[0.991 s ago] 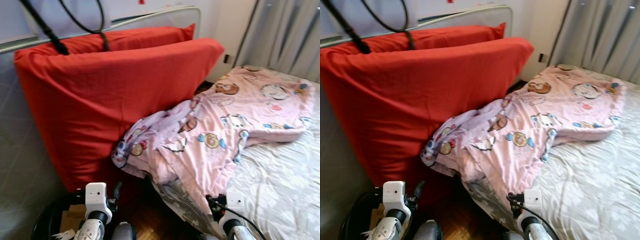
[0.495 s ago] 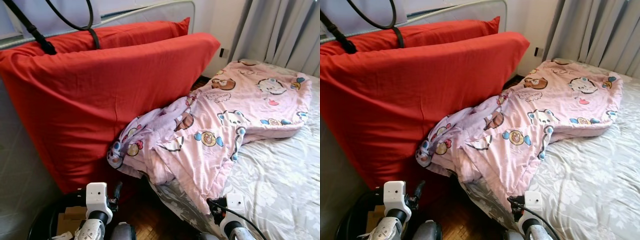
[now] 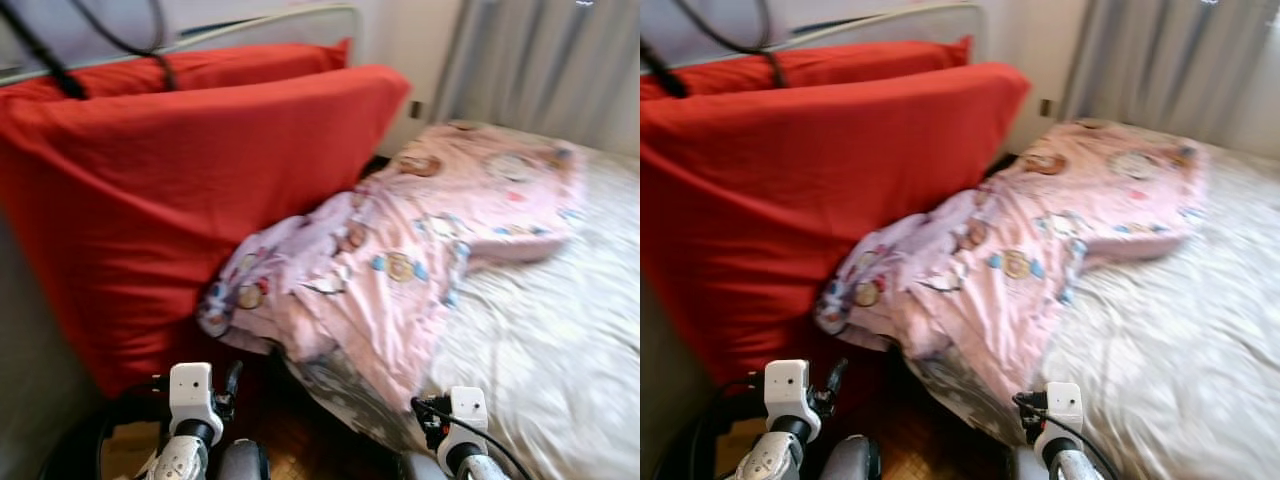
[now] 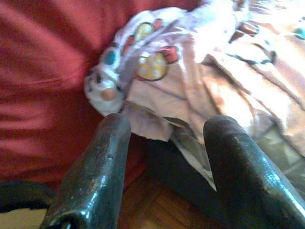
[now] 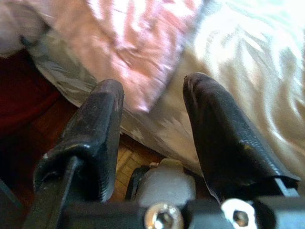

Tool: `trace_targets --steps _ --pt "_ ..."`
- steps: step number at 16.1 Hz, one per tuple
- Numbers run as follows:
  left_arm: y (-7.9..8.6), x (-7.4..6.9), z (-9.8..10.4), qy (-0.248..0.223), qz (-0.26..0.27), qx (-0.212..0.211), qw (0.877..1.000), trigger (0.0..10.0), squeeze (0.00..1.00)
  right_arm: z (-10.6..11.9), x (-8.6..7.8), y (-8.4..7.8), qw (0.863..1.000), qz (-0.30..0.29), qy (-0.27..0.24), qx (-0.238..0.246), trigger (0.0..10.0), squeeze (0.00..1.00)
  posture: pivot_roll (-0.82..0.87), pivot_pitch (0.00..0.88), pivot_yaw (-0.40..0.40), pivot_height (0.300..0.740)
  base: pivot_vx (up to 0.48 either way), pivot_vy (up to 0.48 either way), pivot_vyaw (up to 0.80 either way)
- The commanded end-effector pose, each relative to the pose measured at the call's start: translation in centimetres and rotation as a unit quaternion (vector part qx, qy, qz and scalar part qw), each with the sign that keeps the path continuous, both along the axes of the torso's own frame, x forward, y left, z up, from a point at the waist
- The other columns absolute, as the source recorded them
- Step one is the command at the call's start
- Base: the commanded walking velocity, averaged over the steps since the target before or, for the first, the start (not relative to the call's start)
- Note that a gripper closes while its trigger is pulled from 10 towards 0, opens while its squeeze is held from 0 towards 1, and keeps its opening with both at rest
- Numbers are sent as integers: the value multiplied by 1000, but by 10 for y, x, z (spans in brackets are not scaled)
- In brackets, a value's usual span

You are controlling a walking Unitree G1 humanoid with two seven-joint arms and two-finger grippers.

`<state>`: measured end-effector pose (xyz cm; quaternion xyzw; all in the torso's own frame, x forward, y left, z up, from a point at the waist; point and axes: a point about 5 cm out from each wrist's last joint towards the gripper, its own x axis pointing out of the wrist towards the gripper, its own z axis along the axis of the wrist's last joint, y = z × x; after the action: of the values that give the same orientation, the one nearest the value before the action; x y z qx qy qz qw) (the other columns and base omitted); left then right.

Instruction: Clean up the room

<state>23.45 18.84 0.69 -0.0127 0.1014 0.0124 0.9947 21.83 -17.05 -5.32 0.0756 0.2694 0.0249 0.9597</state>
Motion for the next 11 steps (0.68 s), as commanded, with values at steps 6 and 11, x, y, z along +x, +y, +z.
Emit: trace_targets --steps 6,11 --pt "-3 4 2 2 -7 0 1000 10000 0 8 7 6 999 23 -38 10 10000 0 15 0 -14 601 0 0 267" --pt "-3 4 2 2 -8 -1 1000 10000 0 11 10 11 998 25 -51 15 10000 0 14 0 -13 601 0 0 260"
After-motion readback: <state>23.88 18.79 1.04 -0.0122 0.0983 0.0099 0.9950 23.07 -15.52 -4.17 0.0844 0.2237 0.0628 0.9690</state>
